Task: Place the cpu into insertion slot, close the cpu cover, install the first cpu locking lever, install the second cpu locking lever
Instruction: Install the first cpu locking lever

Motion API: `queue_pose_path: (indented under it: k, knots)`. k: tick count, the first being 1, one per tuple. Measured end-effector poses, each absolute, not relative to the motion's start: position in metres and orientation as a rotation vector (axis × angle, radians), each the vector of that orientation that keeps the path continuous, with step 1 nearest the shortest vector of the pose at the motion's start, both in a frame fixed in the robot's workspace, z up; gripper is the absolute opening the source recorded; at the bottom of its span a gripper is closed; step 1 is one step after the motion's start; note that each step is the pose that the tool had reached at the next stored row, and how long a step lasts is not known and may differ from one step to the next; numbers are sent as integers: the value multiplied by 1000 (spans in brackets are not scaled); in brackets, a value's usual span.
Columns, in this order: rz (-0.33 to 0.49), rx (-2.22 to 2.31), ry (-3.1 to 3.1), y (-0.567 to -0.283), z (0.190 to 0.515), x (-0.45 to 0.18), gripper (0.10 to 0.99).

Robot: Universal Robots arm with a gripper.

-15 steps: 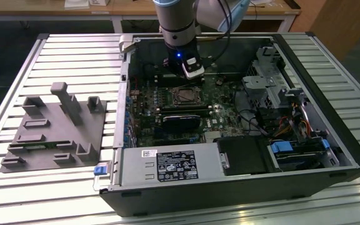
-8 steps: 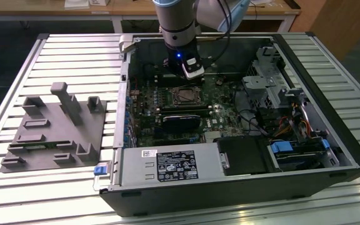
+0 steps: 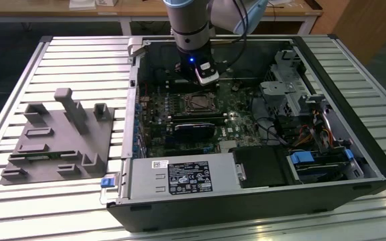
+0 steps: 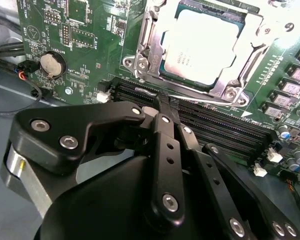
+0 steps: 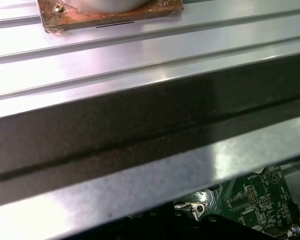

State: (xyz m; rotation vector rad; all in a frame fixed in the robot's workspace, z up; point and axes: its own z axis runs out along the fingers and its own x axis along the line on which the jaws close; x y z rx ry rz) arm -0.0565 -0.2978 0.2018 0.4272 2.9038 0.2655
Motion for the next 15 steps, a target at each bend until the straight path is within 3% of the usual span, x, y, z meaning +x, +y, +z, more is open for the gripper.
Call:
queue_pose_path:
  k: [15]
  knots:
    - [255,434,2899,-298,200,-57,106]
